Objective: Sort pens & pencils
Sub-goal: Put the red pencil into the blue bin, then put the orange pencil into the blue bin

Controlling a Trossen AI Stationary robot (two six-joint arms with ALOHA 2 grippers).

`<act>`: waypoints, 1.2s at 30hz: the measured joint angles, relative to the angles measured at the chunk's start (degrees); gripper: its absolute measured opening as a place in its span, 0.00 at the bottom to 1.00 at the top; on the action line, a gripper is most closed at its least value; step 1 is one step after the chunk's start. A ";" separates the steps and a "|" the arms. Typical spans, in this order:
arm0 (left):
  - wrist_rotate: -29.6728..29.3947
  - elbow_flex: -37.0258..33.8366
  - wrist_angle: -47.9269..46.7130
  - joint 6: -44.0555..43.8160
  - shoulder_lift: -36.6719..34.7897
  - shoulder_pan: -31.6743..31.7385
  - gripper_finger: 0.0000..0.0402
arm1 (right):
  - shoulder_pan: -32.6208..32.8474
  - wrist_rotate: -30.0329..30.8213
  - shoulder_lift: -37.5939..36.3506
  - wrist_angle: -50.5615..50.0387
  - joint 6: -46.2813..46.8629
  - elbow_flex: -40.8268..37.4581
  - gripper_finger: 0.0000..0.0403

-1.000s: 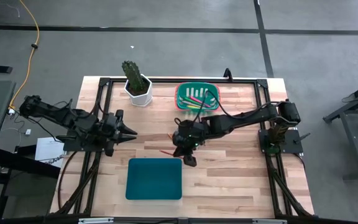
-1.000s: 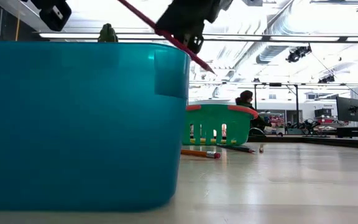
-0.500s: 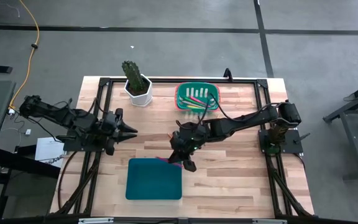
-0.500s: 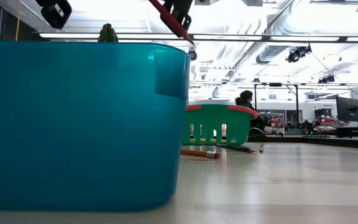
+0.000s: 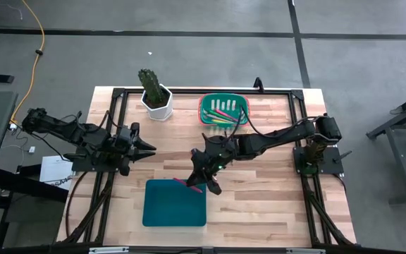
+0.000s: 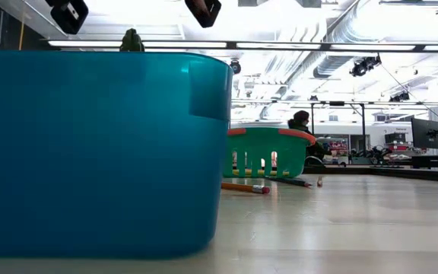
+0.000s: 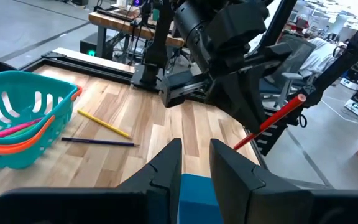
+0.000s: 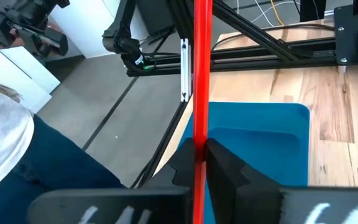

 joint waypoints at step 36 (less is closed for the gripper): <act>0.02 0.00 -0.04 0.30 0.02 -0.01 0.18 | -7.09 16.29 0.00 -22.28 9.38 0.00 0.21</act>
